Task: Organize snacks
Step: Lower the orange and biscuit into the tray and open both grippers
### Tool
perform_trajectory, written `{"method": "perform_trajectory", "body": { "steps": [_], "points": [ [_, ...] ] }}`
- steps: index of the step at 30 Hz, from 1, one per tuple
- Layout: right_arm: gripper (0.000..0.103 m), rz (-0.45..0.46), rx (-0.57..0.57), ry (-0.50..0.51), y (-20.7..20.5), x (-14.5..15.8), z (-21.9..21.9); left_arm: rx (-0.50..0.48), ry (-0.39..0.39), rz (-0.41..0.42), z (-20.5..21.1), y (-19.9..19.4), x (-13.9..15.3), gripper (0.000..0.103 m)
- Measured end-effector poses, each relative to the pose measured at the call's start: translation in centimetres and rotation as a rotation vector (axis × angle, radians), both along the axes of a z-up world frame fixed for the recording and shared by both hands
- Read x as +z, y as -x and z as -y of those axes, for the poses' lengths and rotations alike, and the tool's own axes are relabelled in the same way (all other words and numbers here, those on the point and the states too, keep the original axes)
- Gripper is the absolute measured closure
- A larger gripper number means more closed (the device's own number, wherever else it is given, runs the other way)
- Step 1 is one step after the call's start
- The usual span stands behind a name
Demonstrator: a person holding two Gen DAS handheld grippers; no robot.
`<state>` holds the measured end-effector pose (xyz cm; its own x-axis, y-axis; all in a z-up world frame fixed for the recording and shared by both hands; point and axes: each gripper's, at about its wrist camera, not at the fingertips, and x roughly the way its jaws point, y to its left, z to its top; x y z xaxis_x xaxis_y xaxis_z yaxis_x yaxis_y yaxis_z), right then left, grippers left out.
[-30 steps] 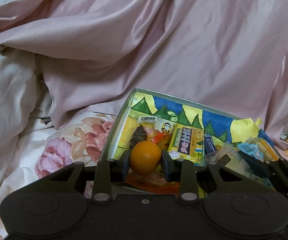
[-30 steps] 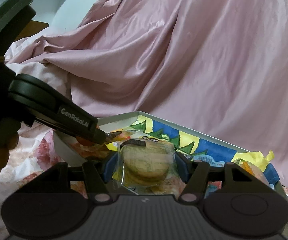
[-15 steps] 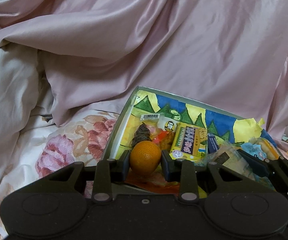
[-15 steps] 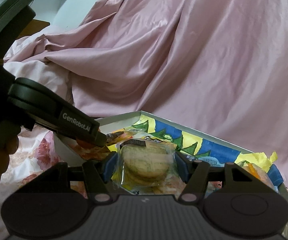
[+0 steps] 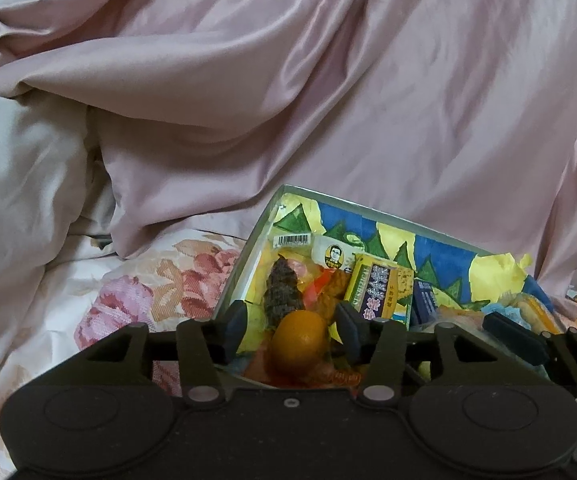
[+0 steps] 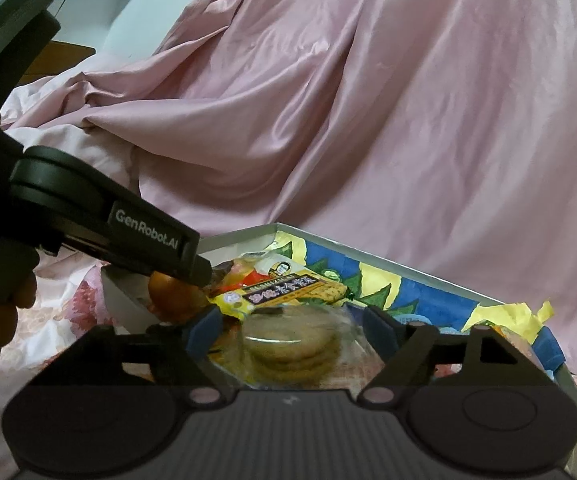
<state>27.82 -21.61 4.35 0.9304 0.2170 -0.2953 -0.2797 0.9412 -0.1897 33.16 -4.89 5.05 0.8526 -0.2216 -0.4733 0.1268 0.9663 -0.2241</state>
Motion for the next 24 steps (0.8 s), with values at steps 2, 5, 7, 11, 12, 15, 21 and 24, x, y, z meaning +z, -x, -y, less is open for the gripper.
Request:
{"method": "perform_trajectory", "body": {
  "steps": [2,5,7,11,12,15,21,24],
  "points": [
    [0.018,0.000,-0.001,0.001,0.0,0.0,0.0,-0.001,0.001,0.001,0.0,0.1,0.0,0.049],
    [0.016,0.004,-0.008,-0.001,0.2,0.0,0.1,0.004,0.005,0.006,0.1,0.3,0.1,0.041],
    [0.014,0.005,-0.014,-0.006,0.3,0.1,0.1,0.008,0.006,0.010,0.0,0.4,0.2,0.036],
    [0.011,0.008,-0.022,-0.017,0.7,0.4,0.4,0.015,0.008,0.021,-0.1,0.9,0.6,0.029],
    [0.010,0.010,-0.025,-0.018,0.8,0.5,0.4,0.016,0.009,0.024,-0.1,1.0,0.8,0.026],
    [0.008,0.016,-0.031,-0.019,1.1,0.9,0.6,0.024,0.005,0.035,0.0,1.4,1.3,0.019],
    [0.003,0.041,-0.055,-0.038,2.0,2.1,1.5,0.038,0.005,0.062,-0.1,2.4,2.6,0.006],
    [0.001,0.049,-0.072,-0.056,2.4,2.7,2.1,0.049,0.007,0.075,-0.1,3.1,3.2,0.004]
  ]
}}
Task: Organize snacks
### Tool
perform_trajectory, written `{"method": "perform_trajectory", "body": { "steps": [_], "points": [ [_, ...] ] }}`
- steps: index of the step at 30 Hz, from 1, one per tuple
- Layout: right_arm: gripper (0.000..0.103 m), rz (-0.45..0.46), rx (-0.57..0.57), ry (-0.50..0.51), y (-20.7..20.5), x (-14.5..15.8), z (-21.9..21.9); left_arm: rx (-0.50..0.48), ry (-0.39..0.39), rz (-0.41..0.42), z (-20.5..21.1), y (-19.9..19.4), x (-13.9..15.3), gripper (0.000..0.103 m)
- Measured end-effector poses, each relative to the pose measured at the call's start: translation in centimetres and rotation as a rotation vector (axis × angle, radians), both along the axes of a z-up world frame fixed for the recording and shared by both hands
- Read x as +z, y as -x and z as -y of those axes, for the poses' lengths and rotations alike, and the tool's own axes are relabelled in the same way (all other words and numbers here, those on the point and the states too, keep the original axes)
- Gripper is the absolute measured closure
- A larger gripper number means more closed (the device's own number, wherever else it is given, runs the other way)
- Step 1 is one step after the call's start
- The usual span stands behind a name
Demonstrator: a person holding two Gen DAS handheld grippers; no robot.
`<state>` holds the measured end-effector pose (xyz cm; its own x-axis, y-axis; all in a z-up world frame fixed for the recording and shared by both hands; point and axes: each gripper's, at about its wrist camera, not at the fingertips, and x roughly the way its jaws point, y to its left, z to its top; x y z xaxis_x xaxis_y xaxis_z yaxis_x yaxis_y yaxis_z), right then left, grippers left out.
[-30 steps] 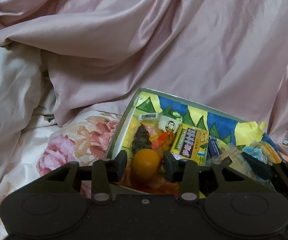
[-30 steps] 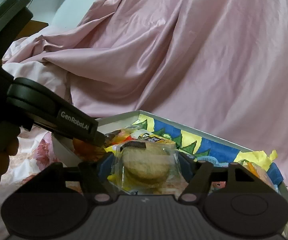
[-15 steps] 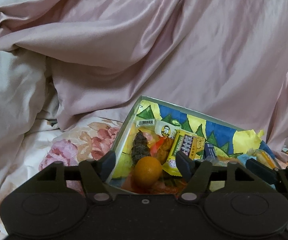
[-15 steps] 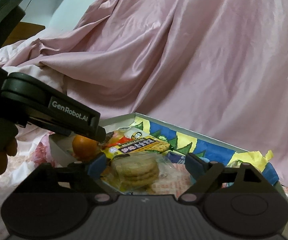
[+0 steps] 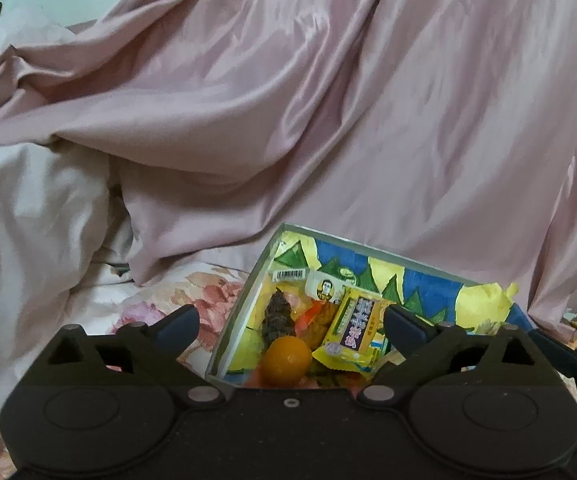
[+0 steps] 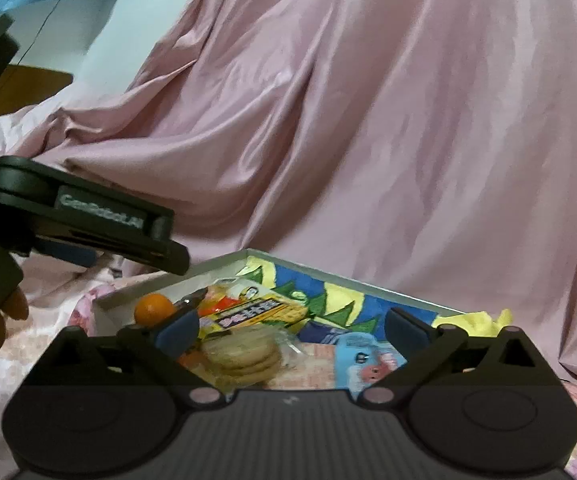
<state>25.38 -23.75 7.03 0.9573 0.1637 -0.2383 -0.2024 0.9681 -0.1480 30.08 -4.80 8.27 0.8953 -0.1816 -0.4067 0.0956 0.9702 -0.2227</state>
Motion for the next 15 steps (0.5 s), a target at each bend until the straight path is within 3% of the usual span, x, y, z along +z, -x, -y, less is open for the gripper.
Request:
{"method": "perform_trajectory", "body": {
  "steps": [15],
  "points": [
    [0.000,0.014,-0.080,-0.076,3.3,2.7,2.9,0.045,-0.024,0.041,-0.1,3.9,2.4,0.001]
  ]
}}
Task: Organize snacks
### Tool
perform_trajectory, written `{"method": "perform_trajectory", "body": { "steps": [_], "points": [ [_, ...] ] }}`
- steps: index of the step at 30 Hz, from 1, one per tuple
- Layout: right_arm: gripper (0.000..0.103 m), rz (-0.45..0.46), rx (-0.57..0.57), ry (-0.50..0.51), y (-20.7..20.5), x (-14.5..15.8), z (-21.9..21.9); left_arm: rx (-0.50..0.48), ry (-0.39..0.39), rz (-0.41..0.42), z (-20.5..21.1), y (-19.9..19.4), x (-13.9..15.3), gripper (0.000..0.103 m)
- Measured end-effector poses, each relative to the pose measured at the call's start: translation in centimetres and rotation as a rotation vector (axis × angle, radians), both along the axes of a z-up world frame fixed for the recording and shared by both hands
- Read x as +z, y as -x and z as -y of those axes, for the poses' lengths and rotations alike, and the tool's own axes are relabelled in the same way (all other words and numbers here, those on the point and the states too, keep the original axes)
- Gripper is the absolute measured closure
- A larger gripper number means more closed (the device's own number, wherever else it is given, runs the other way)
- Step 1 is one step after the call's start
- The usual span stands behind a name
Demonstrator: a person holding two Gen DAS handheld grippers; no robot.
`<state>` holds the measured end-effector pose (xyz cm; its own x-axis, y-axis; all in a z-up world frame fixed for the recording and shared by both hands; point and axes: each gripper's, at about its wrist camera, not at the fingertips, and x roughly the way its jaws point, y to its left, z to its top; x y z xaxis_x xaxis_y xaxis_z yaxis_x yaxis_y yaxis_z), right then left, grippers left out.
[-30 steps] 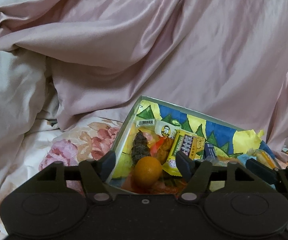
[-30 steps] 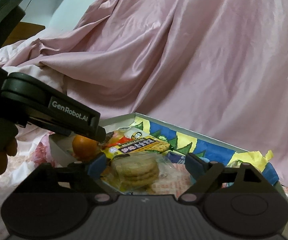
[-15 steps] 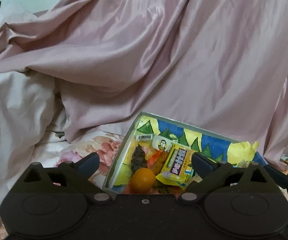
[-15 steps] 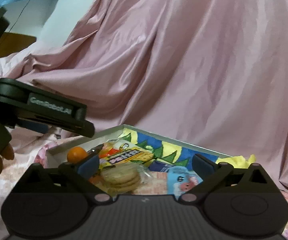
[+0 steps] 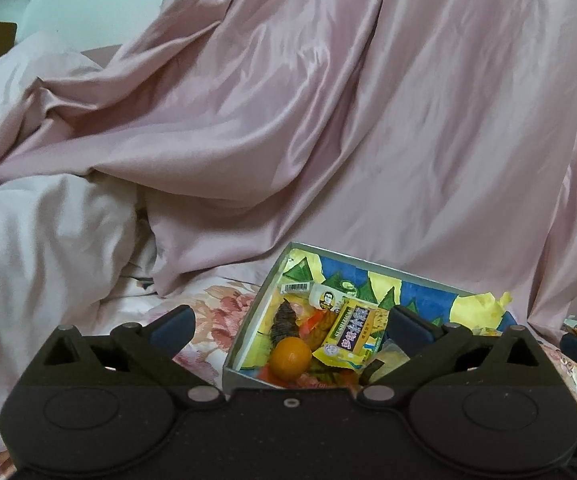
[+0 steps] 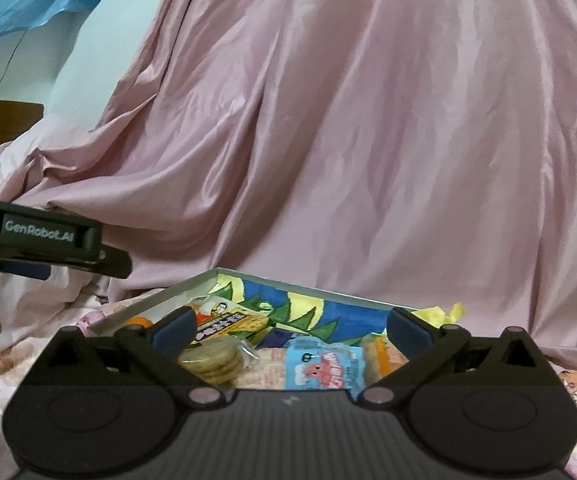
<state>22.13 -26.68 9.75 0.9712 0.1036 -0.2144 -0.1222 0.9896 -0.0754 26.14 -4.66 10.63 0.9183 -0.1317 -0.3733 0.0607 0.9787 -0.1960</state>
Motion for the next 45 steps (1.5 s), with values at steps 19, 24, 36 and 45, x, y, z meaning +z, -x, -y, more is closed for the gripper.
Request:
{"method": "perform_trajectory", "body": {
  "steps": [19,24,36,45],
  "points": [
    [0.000,0.036,-0.058,-0.042,6.0,3.3,1.4,0.030,-0.035,0.029,-0.1,6.7,1.6,0.001],
    [0.000,0.034,-0.067,-0.048,7.9,3.6,1.5,0.030,-0.048,0.027,-0.1,8.3,1.6,0.001],
    [0.000,-0.002,-0.078,-0.053,12.1,3.2,1.6,0.027,-0.062,0.001,-0.4,12.1,0.6,0.001],
    [0.000,-0.044,-0.092,-0.054,15.4,2.1,1.8,0.014,-0.081,-0.025,-0.5,15.4,-0.6,0.001]
  ]
}}
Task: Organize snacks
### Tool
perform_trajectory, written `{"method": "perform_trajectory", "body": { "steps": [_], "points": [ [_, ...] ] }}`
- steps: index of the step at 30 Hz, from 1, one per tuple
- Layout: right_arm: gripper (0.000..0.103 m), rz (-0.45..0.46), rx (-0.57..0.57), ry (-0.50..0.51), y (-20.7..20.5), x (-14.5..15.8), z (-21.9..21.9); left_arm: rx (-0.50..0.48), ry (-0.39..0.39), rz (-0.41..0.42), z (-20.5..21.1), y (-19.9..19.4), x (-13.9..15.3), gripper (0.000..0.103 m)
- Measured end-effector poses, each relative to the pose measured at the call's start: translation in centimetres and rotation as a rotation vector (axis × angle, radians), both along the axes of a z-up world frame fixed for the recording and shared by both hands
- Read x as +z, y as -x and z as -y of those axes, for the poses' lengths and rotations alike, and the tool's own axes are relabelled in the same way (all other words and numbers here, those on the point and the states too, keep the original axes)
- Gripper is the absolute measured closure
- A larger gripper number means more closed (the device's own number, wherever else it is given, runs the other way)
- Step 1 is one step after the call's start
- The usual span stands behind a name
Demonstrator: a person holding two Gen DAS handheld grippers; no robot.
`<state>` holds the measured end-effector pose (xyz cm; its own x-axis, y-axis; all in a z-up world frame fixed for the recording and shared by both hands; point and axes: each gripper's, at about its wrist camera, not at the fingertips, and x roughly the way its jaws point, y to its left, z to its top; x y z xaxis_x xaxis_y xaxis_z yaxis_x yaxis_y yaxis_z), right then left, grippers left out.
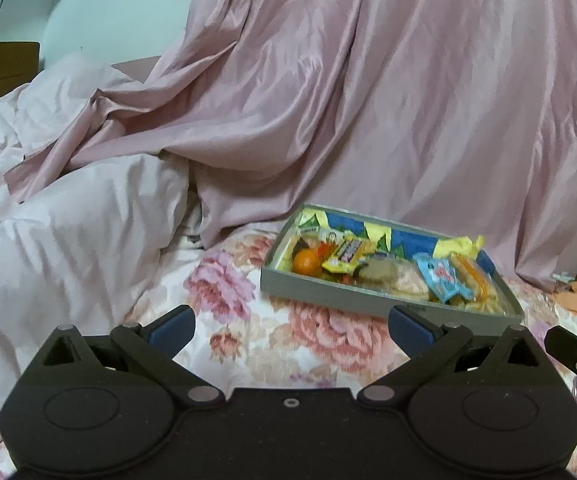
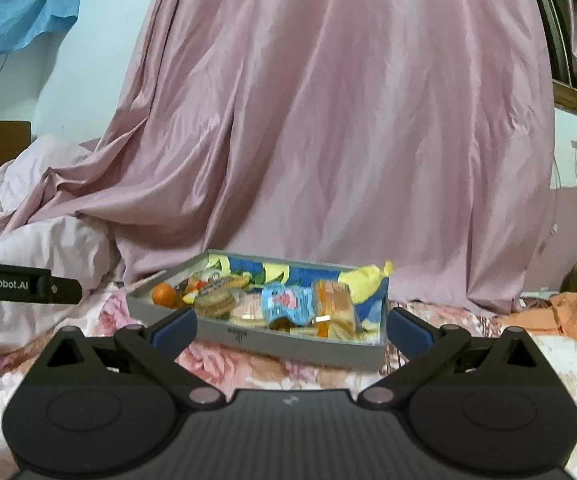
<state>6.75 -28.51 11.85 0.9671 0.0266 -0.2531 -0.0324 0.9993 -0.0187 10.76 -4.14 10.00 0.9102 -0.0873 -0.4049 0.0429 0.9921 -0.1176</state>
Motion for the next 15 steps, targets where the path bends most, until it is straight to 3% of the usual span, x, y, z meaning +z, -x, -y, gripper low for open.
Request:
{"method": "perform_trajectory", "body": {
  "steps": [15],
  "points": [
    [0.000,-0.146,-0.016,0.005,4.4,-3.5,-0.9,-0.041,-0.054,-0.066,-0.6,5.5,-4.1,0.001]
  ]
}}
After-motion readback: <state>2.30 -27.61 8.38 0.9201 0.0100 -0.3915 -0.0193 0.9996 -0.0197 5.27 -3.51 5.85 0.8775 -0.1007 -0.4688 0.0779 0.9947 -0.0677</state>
